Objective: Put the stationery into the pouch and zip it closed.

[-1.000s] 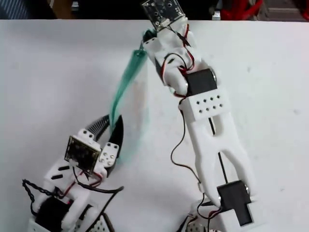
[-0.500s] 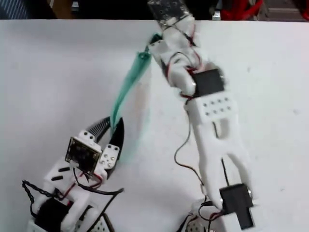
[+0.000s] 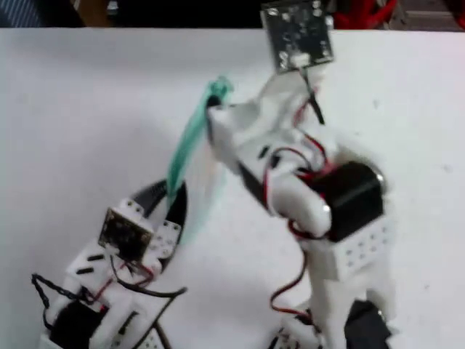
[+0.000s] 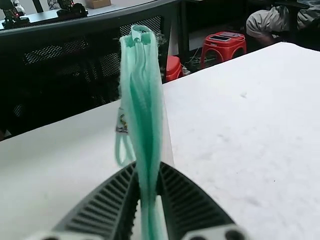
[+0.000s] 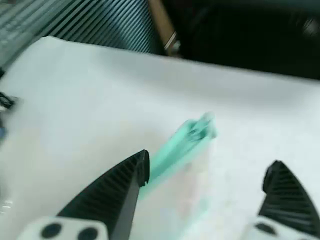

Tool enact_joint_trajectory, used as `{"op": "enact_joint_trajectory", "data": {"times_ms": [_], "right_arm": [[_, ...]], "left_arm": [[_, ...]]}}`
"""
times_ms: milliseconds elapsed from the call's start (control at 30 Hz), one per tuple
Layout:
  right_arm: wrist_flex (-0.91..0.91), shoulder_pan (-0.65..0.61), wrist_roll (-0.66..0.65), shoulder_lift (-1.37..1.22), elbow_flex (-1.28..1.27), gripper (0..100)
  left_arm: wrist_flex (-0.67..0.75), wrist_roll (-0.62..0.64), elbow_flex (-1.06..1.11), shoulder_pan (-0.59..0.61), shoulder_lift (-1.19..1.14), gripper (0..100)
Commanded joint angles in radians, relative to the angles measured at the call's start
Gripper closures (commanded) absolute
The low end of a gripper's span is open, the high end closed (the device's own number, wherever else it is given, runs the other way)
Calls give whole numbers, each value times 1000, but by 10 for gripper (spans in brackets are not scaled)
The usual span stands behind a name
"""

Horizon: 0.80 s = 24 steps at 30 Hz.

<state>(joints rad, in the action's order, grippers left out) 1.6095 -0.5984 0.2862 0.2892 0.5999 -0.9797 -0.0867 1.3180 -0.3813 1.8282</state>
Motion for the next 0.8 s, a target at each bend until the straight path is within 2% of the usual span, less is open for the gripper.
{"op": "enact_joint_trajectory", "data": {"times_ms": [0,233,433,567,667,767], "right_arm": [[16,-39,123,-56,87,636],[-18,-96,192,-239,232,636],[-4,-39,318,-383,250,636],[-22,-42,325,-449,252,647],[-21,-28,324,-478,252,765],[-24,-1,278,-483,252,998]], "left_arm": [[-28,-6,9,-15,-4,979],[-34,-8,28,-15,-4,978],[-29,-8,29,-15,-4,978],[-28,-9,29,-15,-4,978],[-31,-9,29,-15,-4,978],[-28,-9,31,-15,-4,977]]}}
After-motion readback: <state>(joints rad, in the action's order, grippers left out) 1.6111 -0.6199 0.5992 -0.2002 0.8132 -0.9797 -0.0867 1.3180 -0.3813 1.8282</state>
